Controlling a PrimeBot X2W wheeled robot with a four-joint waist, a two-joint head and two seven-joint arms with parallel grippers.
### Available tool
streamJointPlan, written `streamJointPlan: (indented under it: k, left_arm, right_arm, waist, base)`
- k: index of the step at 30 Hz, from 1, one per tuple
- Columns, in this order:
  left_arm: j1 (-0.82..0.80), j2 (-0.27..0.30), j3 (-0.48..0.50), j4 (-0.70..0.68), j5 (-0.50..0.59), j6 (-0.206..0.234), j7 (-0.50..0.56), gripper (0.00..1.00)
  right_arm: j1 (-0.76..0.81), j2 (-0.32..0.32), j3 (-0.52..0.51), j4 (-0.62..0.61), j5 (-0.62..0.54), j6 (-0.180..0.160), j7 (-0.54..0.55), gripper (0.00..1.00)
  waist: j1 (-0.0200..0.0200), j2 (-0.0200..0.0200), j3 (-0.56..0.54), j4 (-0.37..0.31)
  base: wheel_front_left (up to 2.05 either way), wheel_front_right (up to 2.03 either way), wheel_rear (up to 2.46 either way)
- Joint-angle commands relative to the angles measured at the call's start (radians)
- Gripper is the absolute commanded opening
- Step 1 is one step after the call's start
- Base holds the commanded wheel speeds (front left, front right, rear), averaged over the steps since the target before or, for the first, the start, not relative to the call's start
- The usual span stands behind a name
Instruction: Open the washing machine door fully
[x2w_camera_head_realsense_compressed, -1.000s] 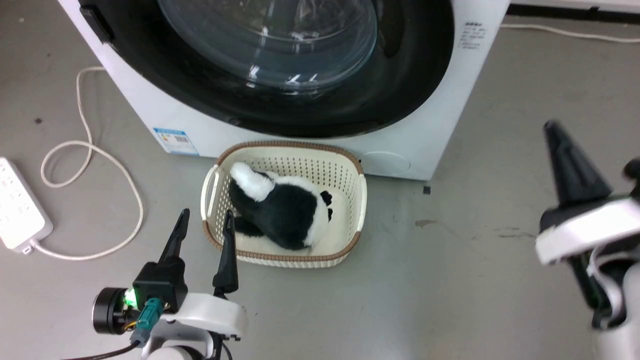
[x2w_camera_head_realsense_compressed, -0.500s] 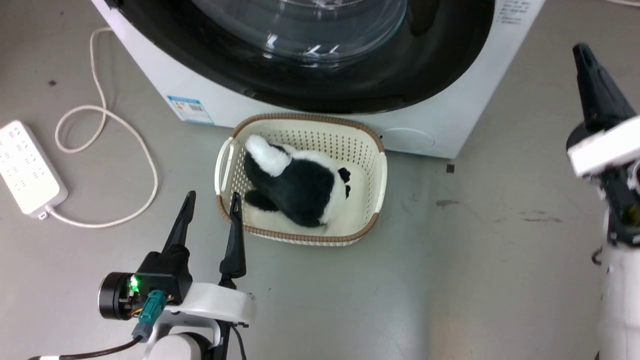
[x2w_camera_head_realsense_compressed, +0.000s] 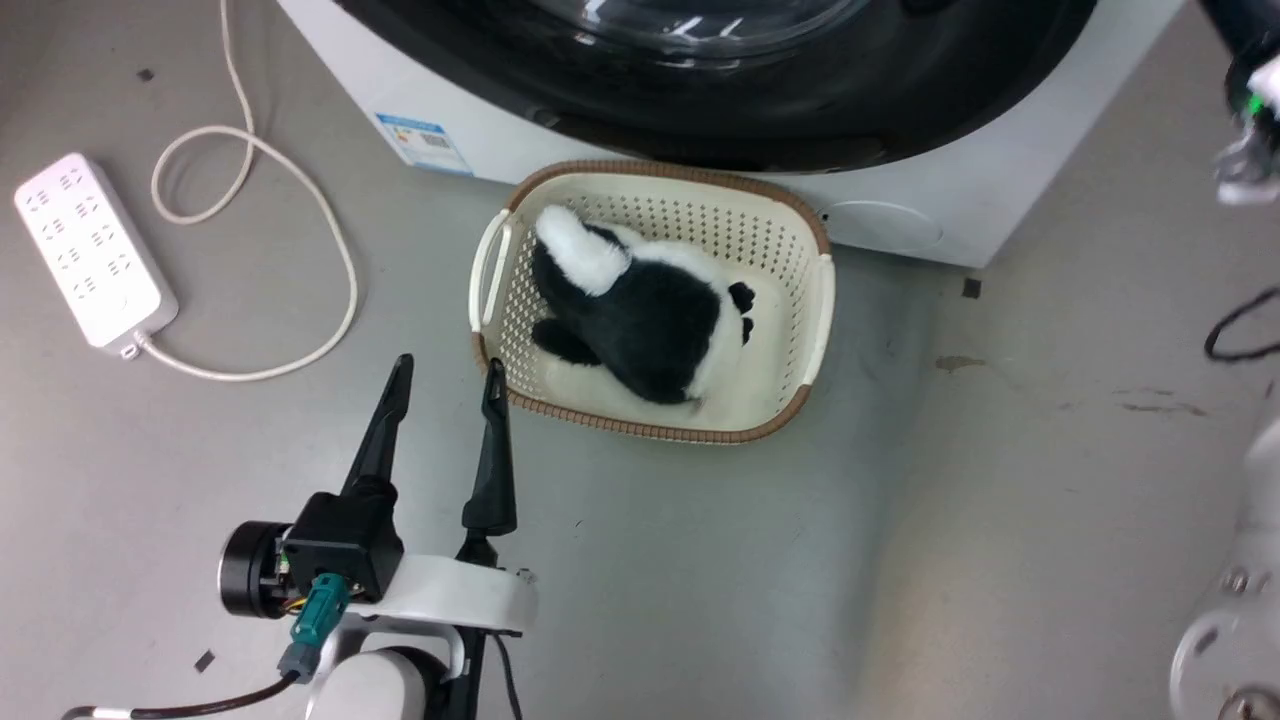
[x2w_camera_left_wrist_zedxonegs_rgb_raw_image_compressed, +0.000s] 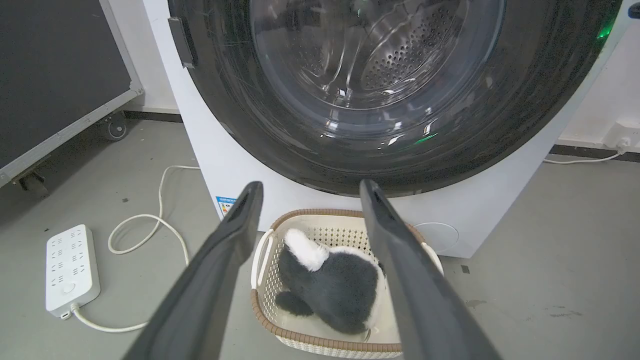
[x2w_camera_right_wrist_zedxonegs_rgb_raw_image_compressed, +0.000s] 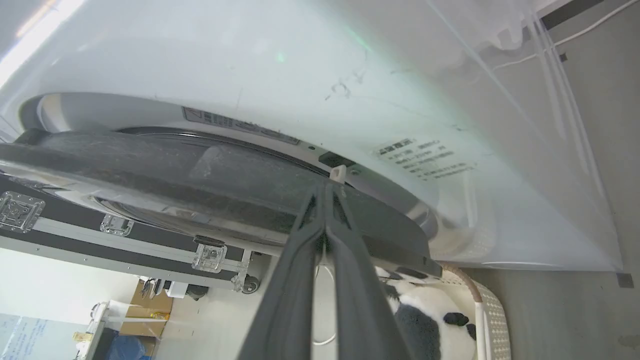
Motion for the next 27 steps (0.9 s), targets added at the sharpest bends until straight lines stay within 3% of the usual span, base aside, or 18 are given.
streamJointPlan:
  k: [1, 3, 12, 20, 27]
  left_arm:
    - [-0.021, 0.001, -0.007, -0.003, -0.008, 0.007, -0.01, 1.0]
    - [-0.03, 0.001, -0.021, -0.005, -0.017, 0.016, -0.02, 1.0]
    - [-0.052, 0.001, -0.043, -0.008, -0.032, 0.034, -0.041, 1.0]
    - [-0.056, 0.001, -0.036, 0.004, -0.02, 0.033, -0.058, 1.0]
    - [-0.033, 0.001, -0.029, 0.017, -0.012, 0.027, -0.072, 1.0]
  right_arm:
    - [-0.054, 0.004, -0.021, 0.027, 0.013, 0.0, 0.021, 0.0]
    - [-0.175, 0.005, -0.107, 0.138, -0.003, 0.0, 0.11, 0.0]
    - [-0.353, 0.007, -0.263, 0.257, -0.048, 0.0, 0.269, 0.0]
    - [-0.32, 0.009, -0.337, 0.283, -0.024, 0.0, 0.413, 0.0]
    - [-0.236, 0.01, -0.297, 0.332, 0.093, -0.001, 0.518, 0.0]
  waist:
    - [-0.0001, 0.0, 0.011, 0.01]
    - [-0.0001, 0.0, 0.037, 0.03]
    - [-0.0001, 0.0, 0.081, 0.057]
    - [-0.0001, 0.0, 0.025, 0.064]
    - [-0.0001, 0.0, -0.036, 0.055]
  base:
    - [0.0, 0.0, 0.0]
    - [0.0, 0.0, 0.0]
    - [0.0, 0.0, 0.0]
    - [0.0, 0.0, 0.0]
    - [0.0, 0.0, 0.0]
